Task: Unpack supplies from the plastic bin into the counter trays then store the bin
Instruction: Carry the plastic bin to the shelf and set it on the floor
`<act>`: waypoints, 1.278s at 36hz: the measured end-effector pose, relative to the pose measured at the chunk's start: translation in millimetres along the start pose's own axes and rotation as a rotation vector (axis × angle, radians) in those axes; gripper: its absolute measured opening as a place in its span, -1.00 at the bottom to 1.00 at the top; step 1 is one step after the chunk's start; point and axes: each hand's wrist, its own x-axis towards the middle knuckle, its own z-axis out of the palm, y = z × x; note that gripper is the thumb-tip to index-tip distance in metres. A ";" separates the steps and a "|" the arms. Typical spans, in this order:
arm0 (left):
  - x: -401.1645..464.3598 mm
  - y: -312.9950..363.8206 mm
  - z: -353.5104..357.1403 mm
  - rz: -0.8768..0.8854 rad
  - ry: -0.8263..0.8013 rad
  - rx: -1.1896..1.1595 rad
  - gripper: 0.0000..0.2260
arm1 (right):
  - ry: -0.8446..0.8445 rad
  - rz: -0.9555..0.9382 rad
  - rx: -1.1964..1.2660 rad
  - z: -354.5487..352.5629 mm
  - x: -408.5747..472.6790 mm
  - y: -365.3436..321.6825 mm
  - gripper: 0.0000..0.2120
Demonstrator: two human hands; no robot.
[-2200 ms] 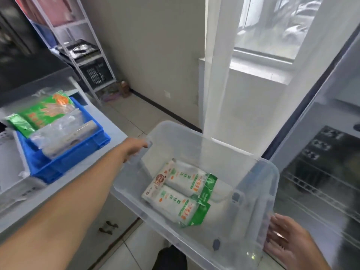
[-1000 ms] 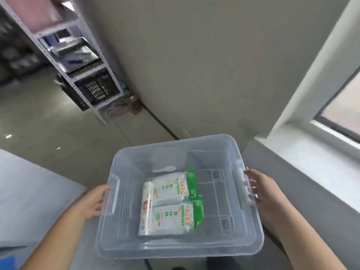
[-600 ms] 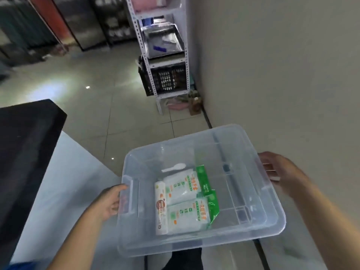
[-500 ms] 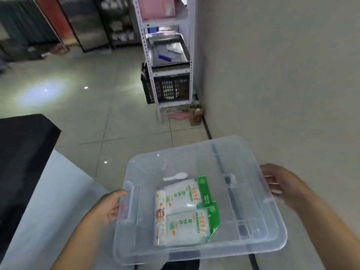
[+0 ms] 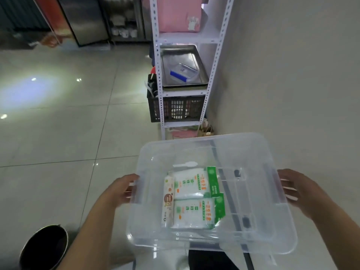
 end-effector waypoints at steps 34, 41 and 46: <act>383.8 462.3 -477.5 -0.096 0.380 -0.315 -0.81 | -0.453 -0.030 -0.356 811.1 343.4 -470.7 -0.82; 501.6 628.9 -524.6 -0.066 0.244 -0.229 -0.85 | -0.328 0.009 -0.220 877.3 399.7 -562.6 -0.87; 590.6 757.7 -526.2 -0.018 0.156 -0.119 -0.89 | -0.217 0.050 -0.080 899.4 459.8 -609.8 -0.87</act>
